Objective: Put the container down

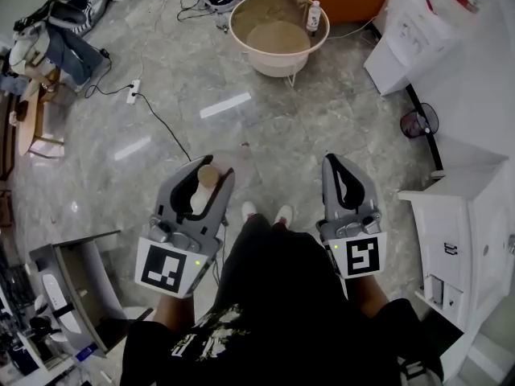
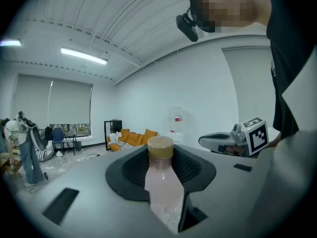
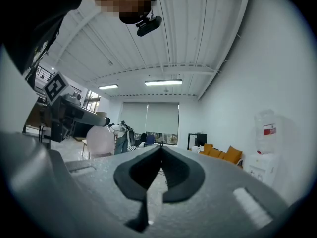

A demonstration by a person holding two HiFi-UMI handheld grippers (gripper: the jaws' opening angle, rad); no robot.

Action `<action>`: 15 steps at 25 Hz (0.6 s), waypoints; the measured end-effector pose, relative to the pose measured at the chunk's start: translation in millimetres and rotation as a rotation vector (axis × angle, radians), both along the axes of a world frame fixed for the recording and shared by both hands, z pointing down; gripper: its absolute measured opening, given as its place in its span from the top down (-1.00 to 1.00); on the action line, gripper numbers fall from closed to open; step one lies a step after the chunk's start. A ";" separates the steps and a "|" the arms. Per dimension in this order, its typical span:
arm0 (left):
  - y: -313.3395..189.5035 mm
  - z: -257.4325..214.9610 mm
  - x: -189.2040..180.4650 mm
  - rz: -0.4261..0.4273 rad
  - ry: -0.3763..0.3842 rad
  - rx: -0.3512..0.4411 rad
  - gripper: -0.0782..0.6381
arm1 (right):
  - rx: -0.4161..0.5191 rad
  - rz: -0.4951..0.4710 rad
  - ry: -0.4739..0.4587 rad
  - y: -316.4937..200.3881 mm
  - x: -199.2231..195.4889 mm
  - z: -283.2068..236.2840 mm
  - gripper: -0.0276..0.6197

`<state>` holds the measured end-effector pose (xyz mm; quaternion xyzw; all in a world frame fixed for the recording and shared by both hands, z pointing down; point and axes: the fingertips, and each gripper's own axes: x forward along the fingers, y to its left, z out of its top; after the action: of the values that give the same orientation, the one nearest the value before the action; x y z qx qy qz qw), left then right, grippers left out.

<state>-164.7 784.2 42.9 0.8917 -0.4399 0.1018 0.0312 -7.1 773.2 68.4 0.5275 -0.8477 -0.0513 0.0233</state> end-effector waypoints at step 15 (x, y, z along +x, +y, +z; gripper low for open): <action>0.0 25.5 4.8 -0.060 -0.018 -0.029 0.37 | -0.047 -0.089 0.035 -0.1 1.4 33.6 0.93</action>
<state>-159.9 784.2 68.4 0.8767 -0.4651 0.1151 0.0432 -5.7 773.0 102.0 0.4874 -0.8709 -0.0414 0.0482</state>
